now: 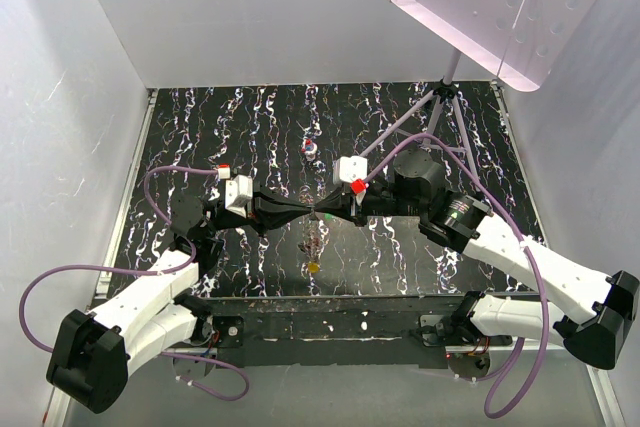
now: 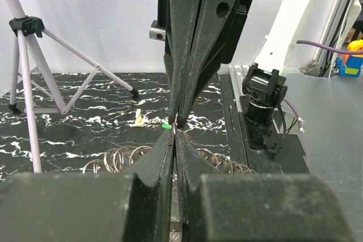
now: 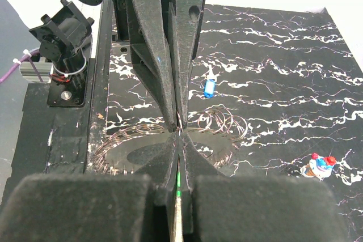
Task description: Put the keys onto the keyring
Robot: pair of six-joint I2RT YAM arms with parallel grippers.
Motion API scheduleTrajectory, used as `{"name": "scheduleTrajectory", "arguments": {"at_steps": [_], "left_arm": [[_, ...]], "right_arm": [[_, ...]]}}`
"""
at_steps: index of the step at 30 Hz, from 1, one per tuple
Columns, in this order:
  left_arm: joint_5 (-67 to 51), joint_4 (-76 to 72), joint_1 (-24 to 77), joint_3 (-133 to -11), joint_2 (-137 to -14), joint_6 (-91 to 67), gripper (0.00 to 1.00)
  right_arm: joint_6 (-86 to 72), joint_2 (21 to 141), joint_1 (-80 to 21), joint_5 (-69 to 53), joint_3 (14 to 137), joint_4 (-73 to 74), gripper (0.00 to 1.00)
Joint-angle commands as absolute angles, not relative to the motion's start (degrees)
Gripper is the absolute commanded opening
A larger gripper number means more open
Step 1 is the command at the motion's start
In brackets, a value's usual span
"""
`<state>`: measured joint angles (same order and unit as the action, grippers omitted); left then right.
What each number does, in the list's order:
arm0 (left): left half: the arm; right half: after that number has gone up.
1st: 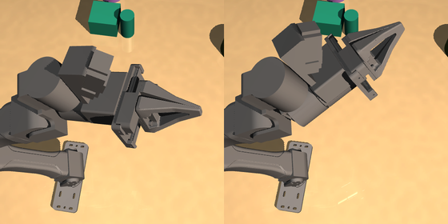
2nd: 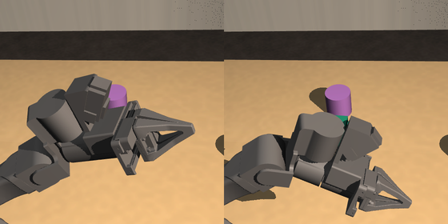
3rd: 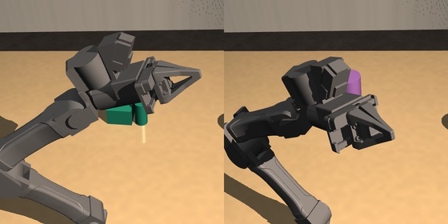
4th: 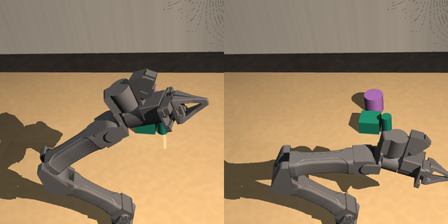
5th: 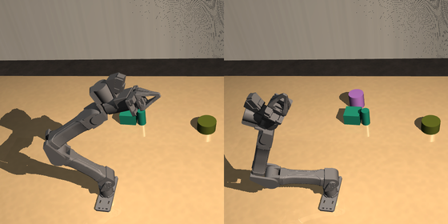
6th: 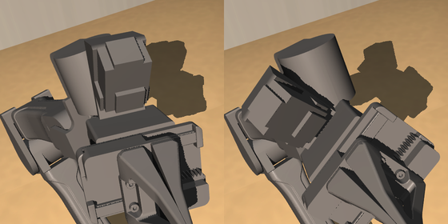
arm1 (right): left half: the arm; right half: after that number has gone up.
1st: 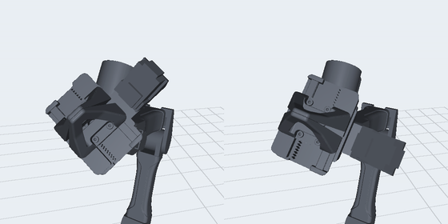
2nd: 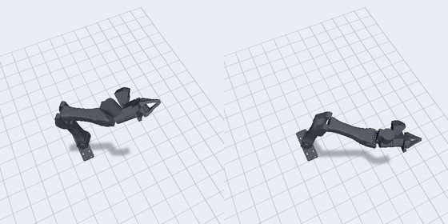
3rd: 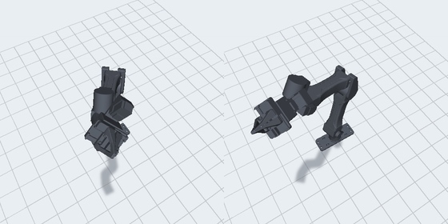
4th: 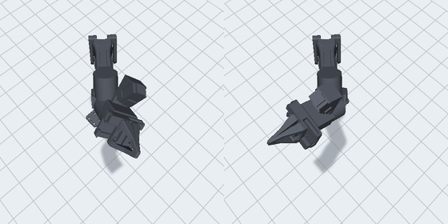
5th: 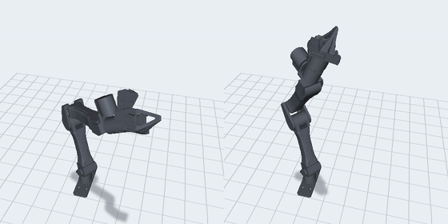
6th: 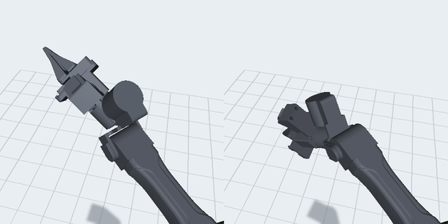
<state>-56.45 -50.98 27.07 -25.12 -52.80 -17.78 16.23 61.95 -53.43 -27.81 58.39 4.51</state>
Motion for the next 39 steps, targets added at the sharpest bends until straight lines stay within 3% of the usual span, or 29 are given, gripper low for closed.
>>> {"name": "scheduleTrajectory", "arguments": {"at_steps": [1, 39], "left_arm": [[-56.4, -51.2, 27.3, -26.8, -52.6, -17.3, 0.0], [-53.6, -51.5, 26.5, -27.1, -53.2, -20.4, 0.0]], "right_arm": [[16.0, 62.0, -54.0, -28.9, 60.5, 1.2, 0.01], [25.4, 60.6, -54.4, -30.8, 59.7, 7.2, 0.01]]}}
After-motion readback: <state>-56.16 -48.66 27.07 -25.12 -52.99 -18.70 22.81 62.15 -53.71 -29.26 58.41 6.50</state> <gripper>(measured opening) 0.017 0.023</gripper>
